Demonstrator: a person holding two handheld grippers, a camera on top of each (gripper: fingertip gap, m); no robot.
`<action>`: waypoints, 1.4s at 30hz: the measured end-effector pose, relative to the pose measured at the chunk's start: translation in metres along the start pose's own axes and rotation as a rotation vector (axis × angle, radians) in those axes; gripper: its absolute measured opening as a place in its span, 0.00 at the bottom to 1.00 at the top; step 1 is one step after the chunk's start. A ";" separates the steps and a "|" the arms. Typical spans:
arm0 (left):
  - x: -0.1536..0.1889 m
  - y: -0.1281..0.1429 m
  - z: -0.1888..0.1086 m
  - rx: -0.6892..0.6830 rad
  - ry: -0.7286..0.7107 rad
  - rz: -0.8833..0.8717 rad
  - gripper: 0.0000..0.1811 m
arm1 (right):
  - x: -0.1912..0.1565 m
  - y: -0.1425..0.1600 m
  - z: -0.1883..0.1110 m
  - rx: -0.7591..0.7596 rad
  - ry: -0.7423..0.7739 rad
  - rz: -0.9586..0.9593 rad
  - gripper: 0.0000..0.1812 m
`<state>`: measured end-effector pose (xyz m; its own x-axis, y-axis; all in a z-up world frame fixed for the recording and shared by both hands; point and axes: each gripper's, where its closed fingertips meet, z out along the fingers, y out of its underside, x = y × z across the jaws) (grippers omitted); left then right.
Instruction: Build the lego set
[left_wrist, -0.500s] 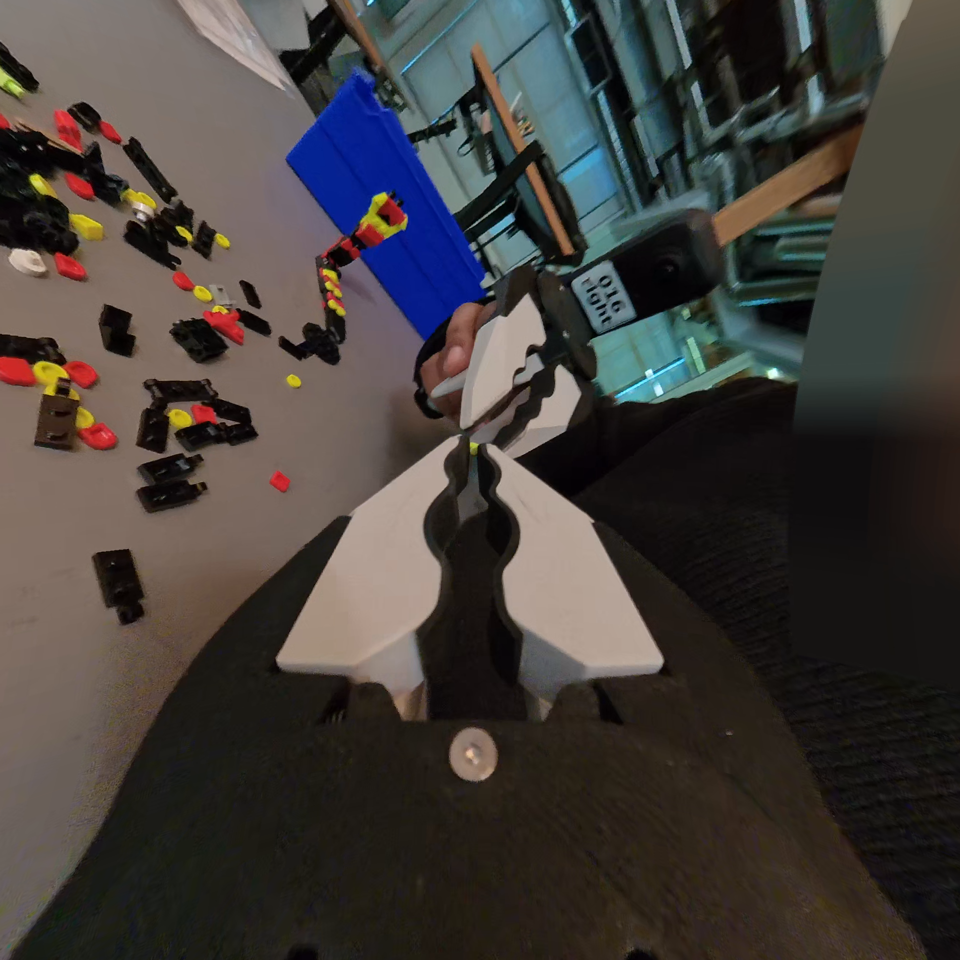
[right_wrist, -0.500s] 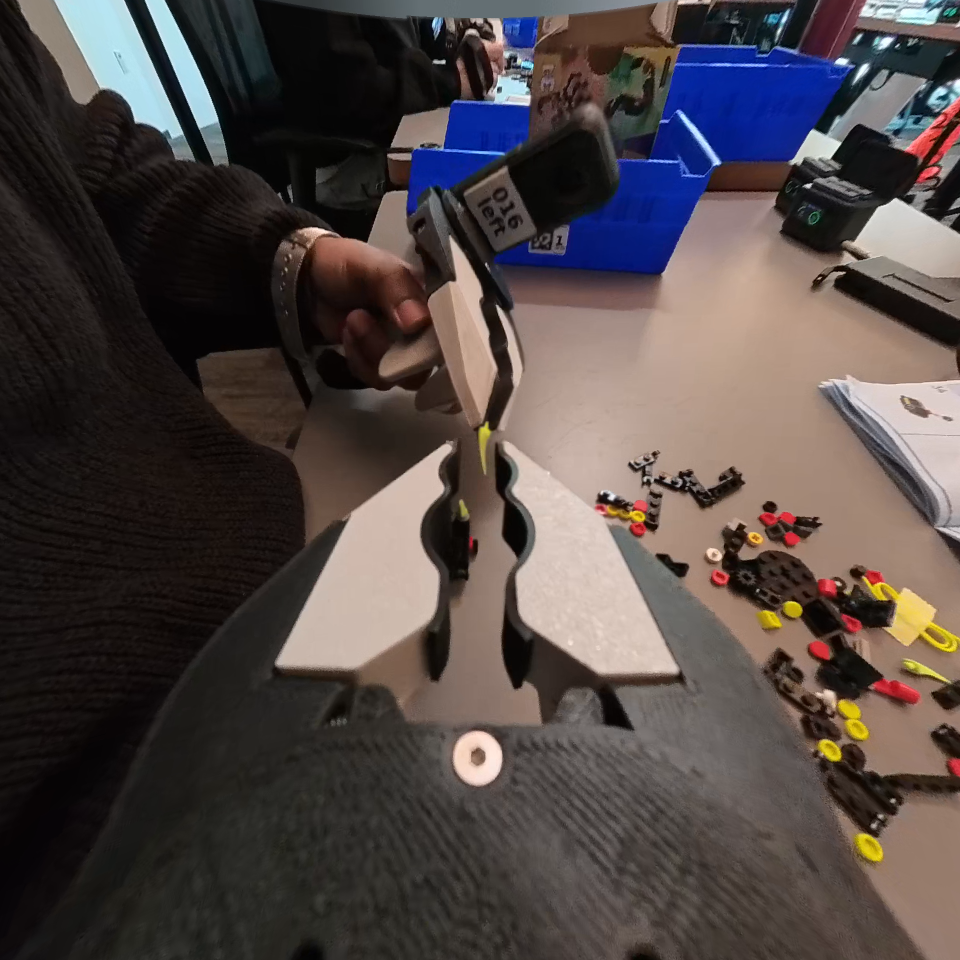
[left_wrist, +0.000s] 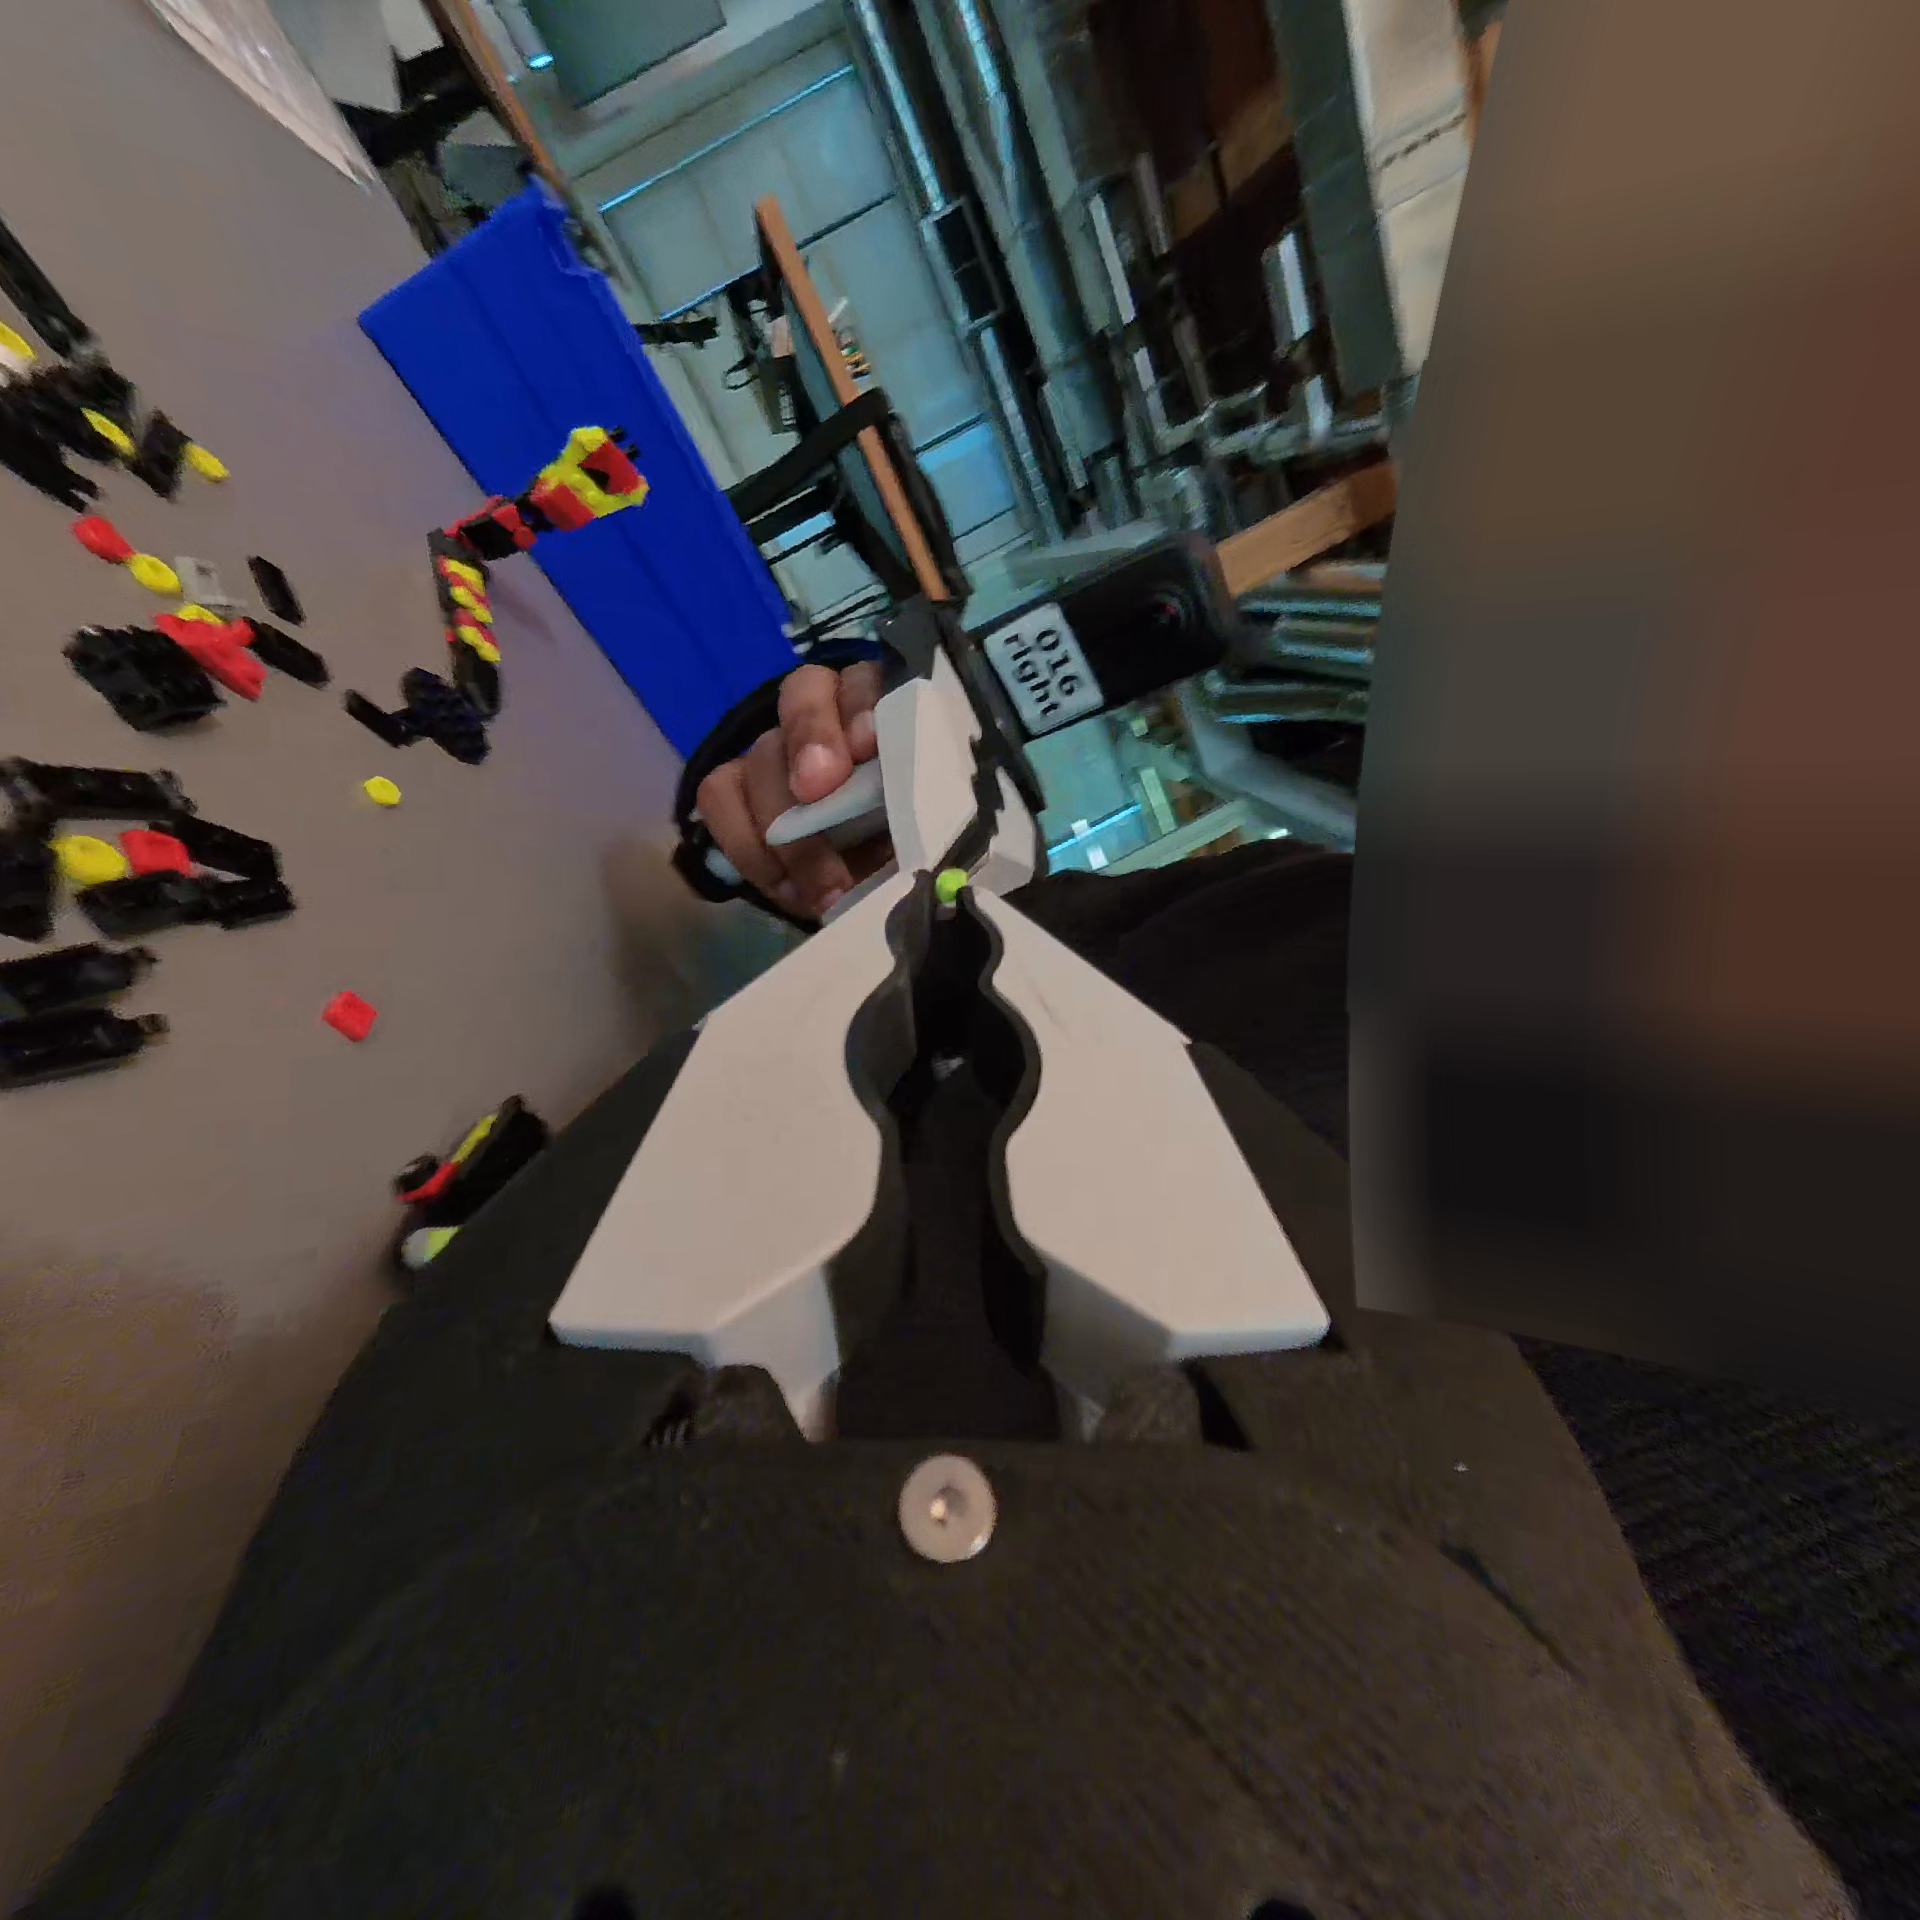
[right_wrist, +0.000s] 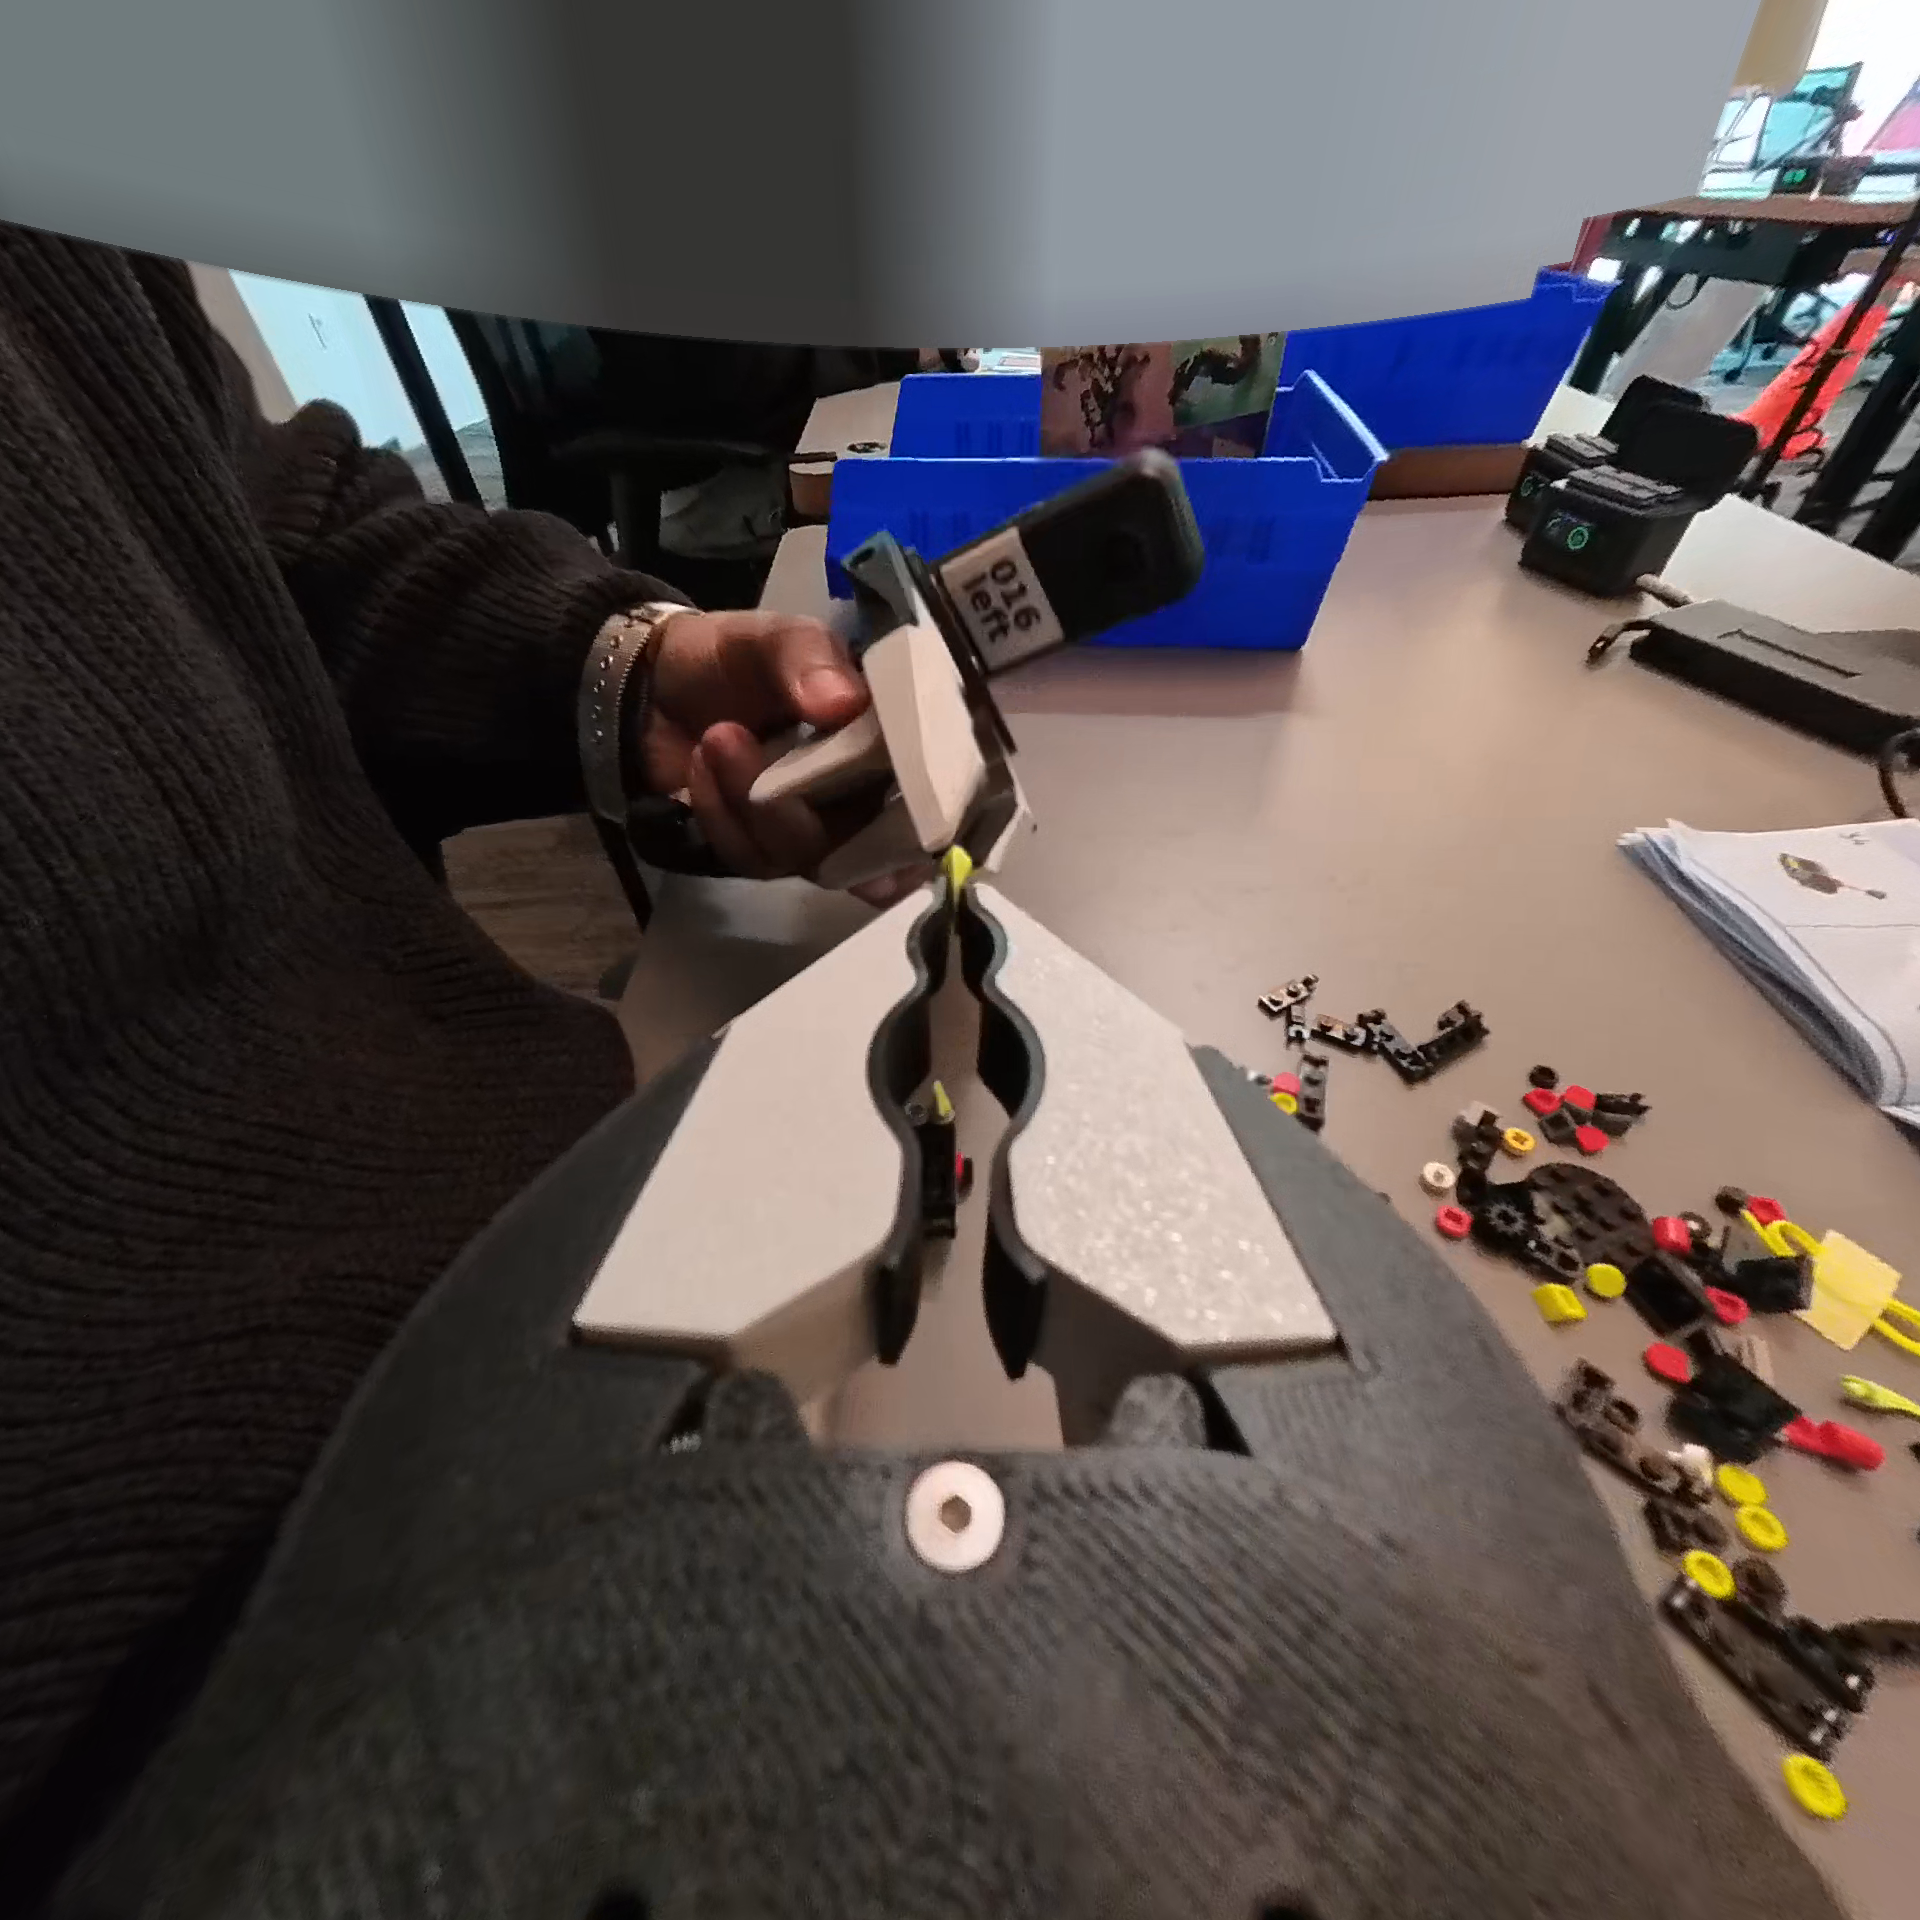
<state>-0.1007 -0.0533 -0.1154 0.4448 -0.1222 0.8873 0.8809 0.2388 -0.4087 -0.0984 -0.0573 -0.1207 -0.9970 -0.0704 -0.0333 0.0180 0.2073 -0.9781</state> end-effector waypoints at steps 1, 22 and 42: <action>-0.005 0.000 -0.003 -0.024 -0.061 0.054 0.03 | 0.002 0.001 0.000 -0.001 0.001 0.016 0.00; -0.102 0.066 -0.032 -0.679 -0.770 0.768 0.24 | -0.012 0.105 0.014 -0.522 -0.084 0.113 0.00; -0.081 0.061 -0.024 -0.597 -0.629 0.793 0.04 | -0.018 0.110 0.007 -0.501 -0.193 0.228 0.00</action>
<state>-0.0790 -0.0522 -0.2174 0.8918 0.3952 0.2205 0.4040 -0.4760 -0.7811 -0.0776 -0.0402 -0.2288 -0.9394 -0.1360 -0.3146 0.1462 0.6711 -0.7268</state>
